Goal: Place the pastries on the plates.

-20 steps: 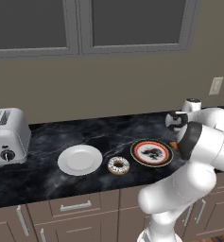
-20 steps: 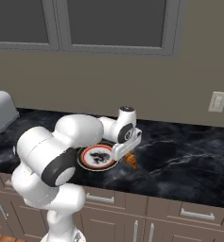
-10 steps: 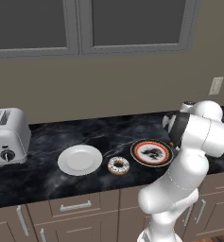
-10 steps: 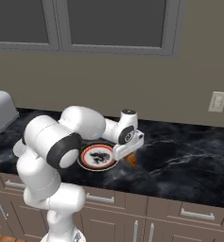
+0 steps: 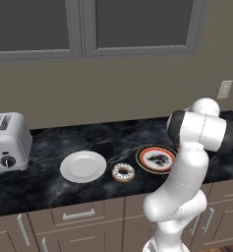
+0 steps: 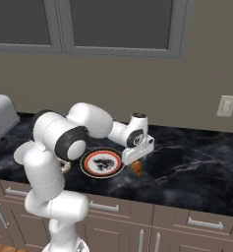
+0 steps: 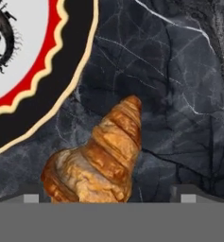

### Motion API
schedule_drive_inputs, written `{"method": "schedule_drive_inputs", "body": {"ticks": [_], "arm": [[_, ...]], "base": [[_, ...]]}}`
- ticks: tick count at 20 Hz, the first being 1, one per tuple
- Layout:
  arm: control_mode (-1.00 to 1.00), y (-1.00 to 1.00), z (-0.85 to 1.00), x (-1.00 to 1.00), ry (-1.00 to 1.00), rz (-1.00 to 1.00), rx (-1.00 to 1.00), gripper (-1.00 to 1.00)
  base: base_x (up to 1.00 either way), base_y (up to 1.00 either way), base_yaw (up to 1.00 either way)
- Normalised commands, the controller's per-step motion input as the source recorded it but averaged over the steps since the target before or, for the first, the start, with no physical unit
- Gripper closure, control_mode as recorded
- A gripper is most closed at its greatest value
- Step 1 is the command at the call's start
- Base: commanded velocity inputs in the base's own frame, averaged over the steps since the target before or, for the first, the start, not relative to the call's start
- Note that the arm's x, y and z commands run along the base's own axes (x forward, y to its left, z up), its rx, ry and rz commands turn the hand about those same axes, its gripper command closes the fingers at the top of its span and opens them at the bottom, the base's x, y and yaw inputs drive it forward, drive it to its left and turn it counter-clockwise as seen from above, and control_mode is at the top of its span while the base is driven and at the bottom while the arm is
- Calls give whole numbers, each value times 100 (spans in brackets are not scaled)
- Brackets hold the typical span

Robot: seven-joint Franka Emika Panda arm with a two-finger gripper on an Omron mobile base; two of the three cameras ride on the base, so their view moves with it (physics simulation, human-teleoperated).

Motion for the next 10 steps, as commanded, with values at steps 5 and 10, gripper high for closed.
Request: {"method": "schedule_drive_inputs", "body": {"ticks": [5, 10], "arm": [[-100, 13, -83, -18, 29, 0, 0, -100], [-100, 27, -91, -67, 23, 0, 0, -100]], "base": [[0, 0, 0], [0, 0, 0]]}}
